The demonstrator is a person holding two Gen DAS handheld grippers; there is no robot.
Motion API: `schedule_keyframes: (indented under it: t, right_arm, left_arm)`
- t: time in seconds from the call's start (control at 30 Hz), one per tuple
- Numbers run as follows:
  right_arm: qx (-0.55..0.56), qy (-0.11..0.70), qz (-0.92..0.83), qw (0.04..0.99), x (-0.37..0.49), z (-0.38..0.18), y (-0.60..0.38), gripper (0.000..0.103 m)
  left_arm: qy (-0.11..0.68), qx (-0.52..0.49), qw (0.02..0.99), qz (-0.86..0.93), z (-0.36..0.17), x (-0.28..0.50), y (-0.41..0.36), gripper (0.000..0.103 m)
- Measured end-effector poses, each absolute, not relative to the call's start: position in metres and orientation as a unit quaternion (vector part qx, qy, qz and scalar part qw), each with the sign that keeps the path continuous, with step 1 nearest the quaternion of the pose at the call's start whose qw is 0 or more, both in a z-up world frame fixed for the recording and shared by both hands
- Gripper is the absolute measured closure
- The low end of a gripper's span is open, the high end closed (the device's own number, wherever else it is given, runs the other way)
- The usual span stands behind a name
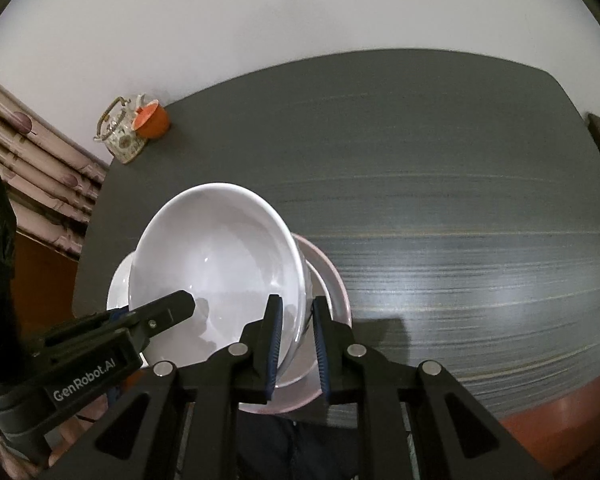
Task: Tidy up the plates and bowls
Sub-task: 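Carry the Rabbit bowl with both tools and lower it into the white bowl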
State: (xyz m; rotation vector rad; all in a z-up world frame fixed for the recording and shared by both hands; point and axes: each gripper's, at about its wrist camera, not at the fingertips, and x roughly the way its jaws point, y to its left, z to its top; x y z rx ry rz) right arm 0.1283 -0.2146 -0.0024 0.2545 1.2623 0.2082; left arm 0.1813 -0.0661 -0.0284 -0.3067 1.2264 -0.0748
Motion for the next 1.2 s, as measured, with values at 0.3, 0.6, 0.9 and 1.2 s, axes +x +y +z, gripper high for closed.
schedule_keyframes:
  t: [0.3, 0.6, 0.9, 1.2]
  right_arm:
    - [0.114, 0.607, 0.094, 0.781, 0.122, -0.023, -0.212, 0.086]
    - [0.113, 0.61, 0.097, 0.778, 0.125, -0.026, -0.211, 0.085]
    - [0.111, 0.612, 0.1, 0.776, 0.126, -0.03, -0.212, 0.085]
    - [0.115, 0.617, 0.103, 0.772, 0.126, -0.035, -0.213, 0.085]
  left_arm:
    - [0.595, -0.137, 0.792, -0.026, -0.05, 0.18, -0.073, 0.09]
    - [0.599, -0.135, 0.789, -0.023, -0.053, 0.182, -0.074, 0.09]
    - [0.604, -0.134, 0.786, -0.016, -0.055, 0.184, -0.076, 0.09]
    - [0.601, -0.129, 0.788, -0.011, -0.054, 0.184, -0.077, 0.09]
